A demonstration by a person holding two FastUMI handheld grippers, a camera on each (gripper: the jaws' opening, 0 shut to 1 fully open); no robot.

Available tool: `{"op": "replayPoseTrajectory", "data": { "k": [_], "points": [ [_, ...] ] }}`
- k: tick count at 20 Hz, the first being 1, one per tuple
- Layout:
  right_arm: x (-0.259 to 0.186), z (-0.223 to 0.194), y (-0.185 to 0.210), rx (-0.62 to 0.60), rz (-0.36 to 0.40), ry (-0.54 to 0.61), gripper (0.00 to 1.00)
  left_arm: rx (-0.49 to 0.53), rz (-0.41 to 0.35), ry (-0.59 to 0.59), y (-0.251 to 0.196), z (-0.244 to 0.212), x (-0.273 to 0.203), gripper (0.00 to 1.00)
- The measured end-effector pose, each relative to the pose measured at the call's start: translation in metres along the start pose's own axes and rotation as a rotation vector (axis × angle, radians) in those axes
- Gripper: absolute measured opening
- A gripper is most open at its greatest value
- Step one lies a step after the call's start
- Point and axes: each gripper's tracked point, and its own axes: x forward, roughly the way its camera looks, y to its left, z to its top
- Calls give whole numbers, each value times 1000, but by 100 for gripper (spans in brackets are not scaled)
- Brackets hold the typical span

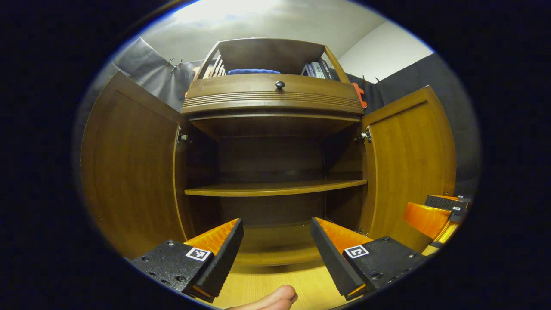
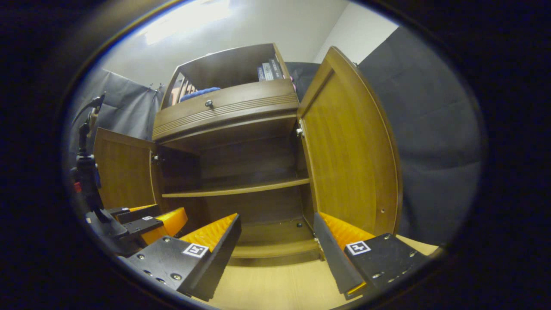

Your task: Open the right door of the double-door shoe cabinet with the right hand, and open the left door with the left hand.

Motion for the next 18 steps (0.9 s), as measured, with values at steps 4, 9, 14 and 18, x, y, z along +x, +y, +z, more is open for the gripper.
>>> {"op": "replayPoseTrajectory", "data": {
  "k": [4, 9, 14, 18],
  "points": [
    [-15, 20, 10, 2, 11, -21, 100, 0, -14, -4, 8, 19, -16, 94],
    [-32, 37, 24, -4, 37, -44, 100, -17, -34, -14, 9, 37, -35, 99],
    [-51, 50, 34, -23, 53, -76, 100, -11, -46, -26, 5, 42, -45, 99],
    [-58, 53, 41, -32, 81, -76, 97, -20, -35, -12, 10, 40, -47, 99]
  ]
}}
